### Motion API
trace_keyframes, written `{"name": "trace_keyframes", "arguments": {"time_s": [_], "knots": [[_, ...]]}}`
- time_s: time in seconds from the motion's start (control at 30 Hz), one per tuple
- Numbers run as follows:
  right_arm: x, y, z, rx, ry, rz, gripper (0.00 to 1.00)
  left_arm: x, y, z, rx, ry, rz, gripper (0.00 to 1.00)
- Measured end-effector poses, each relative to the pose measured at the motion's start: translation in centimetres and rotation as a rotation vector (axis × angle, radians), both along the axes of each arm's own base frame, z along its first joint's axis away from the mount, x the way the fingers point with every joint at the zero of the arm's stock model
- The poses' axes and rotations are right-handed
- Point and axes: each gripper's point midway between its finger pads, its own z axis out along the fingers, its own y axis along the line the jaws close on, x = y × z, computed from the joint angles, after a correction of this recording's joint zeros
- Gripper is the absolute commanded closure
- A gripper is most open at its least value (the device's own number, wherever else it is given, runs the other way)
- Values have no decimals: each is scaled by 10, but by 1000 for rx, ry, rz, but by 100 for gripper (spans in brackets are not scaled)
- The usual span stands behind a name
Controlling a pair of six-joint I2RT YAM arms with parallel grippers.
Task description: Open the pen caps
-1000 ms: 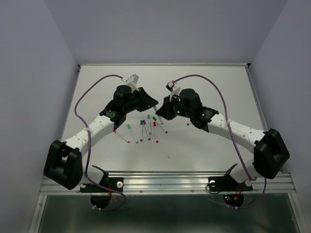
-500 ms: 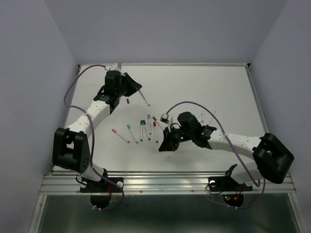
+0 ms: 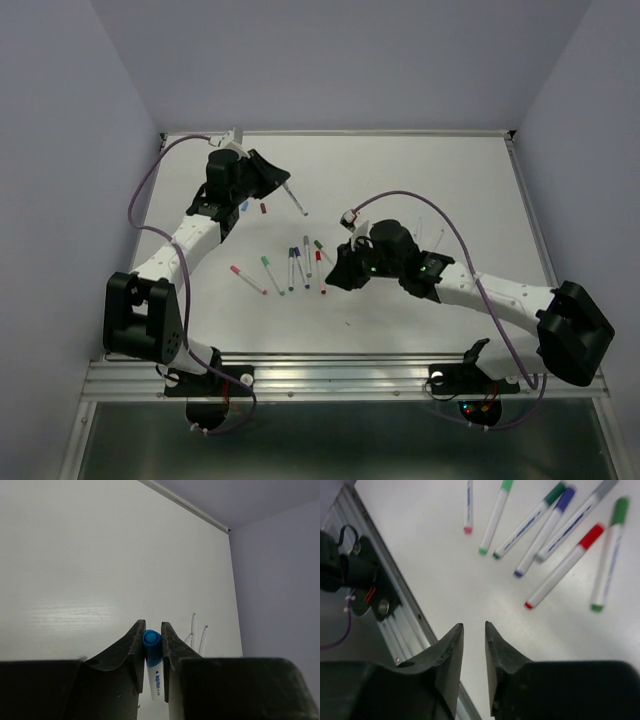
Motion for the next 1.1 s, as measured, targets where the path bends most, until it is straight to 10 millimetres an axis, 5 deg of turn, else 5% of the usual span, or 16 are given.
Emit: {"name": "trace_keyframes", "arguments": {"time_s": [0.03,0.3,0.57,0.7,0.83,1.1], "knots": [[14,1,10,1,-44,-40,51,-6,-3,-3,-5,8,-16,100],[98,10,82,30,-291,-224,42,-50,-34,3,-40,-4,-136,100],[124,26,79,-9,-324,-224,43,-73,-55,17,-67,-36,-206,100],[130,31,84,-4,-338,-220,65,-76,-57,15,-71,-30,-212,100],[129,34,87,2,-344,-208,99,-77,-58,13,-72,-24,-212,100],[123,36,82,23,-323,-172,99,-75,-55,9,-53,-18,-197,100]]}}
